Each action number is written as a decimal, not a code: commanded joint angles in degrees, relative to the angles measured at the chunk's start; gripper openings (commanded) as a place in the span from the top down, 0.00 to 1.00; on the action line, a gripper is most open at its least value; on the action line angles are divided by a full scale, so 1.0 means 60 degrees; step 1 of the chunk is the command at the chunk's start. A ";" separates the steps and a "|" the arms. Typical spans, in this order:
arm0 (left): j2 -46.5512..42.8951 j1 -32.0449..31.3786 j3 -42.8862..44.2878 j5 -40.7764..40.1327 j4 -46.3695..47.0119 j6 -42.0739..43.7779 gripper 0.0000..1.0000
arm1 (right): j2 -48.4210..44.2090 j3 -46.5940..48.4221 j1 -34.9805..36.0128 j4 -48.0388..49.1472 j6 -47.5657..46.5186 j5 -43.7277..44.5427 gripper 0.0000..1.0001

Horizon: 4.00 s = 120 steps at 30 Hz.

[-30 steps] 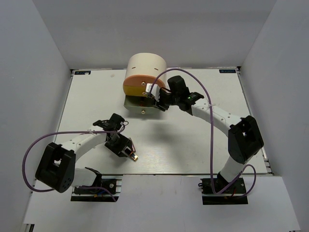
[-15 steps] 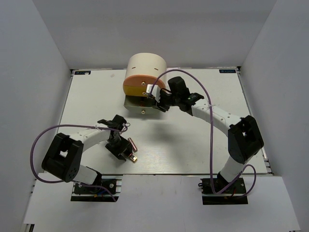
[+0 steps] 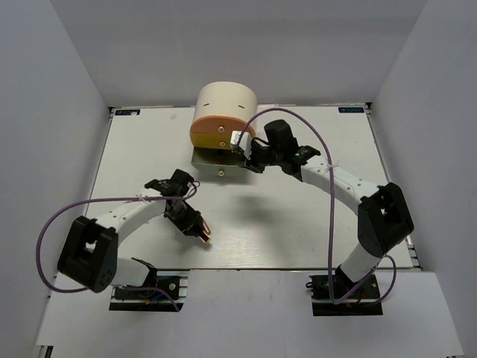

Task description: Organize the makeup

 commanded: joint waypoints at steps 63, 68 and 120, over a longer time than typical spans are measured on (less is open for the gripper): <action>-0.6659 0.0103 0.0142 -0.4755 0.2886 0.1683 0.48 | -0.0246 -0.1413 0.1425 -0.0257 0.1272 -0.3488 0.71; -0.8423 0.0103 -0.0140 -0.5209 0.1333 0.1111 0.48 | 0.0617 -0.1341 0.2952 0.1630 0.4303 -0.1262 0.65; -0.6717 0.0015 -0.1385 0.0941 0.5285 0.4114 0.96 | 0.0358 0.1034 0.2077 -0.0239 0.5011 0.5319 1.00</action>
